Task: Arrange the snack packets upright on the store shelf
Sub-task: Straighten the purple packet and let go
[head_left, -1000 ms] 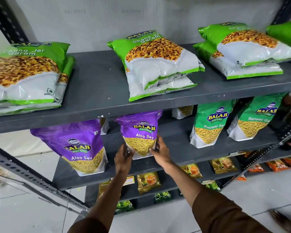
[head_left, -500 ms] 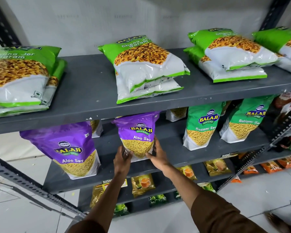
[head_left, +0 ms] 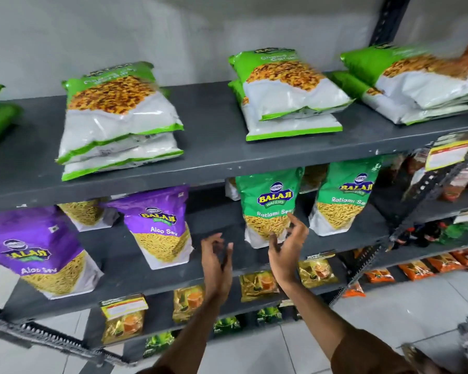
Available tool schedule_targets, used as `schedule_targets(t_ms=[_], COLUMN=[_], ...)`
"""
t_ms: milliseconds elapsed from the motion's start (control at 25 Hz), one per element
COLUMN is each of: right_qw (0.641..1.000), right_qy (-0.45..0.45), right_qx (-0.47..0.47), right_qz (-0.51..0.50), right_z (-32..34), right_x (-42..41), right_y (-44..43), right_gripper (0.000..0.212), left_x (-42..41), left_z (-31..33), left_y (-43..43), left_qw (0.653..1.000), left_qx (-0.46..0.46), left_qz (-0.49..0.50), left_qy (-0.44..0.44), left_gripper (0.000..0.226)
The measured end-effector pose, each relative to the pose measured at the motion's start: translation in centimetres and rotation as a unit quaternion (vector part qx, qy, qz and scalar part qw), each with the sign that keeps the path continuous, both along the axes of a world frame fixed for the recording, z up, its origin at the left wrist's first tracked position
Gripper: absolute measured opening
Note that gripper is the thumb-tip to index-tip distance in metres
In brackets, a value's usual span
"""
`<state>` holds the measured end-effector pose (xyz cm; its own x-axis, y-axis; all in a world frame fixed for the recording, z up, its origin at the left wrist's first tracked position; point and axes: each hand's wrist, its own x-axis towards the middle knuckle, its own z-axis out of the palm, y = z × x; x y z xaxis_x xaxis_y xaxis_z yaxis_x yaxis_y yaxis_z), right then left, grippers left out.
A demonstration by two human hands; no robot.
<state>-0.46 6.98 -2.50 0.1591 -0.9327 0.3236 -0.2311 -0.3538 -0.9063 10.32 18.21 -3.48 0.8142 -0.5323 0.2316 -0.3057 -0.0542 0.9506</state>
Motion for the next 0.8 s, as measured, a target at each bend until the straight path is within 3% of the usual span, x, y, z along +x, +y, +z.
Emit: schedule_targets(t_ms=[200,280,400,680,800], right_qw=[0.987,0.972,0.955,0.937,0.934], right_qy=[0.040,0.043,0.051,0.045,0.063], right_qx=[0.101,0.155,0.172,0.190,0.206], right_qz=[0.114,0.173,0.236,0.291,0.286], right_z=[-1.9,-1.1,0.1,-0.2,-0.6], right_x=[-2.6,-3.1,-3.7,-2.8,-3.6], right_y=[-7.9,-8.9,-8.8,-8.8,-8.9], right_gripper=[0.084,0.080,0.064,0.075,0.089], left_x=[-1.7,-1.6,-1.9,-1.3,-2.9], left_z=[0.0,-0.4,-1.0,0.3,1.6], left_y=[-8.6,-10.2,-11.1,-10.7,-9.8], left_qw=[0.993,0.987,0.982,0.974,0.985], left_qx=[0.053,0.050,0.028,0.023,0.060], left_qz=[-0.017,-0.037,-0.032,-0.031,0.008], left_qy=[0.103,0.145,0.185,0.222,0.162], left_gripper=[0.051,0.042,0.052,0.048,0.064])
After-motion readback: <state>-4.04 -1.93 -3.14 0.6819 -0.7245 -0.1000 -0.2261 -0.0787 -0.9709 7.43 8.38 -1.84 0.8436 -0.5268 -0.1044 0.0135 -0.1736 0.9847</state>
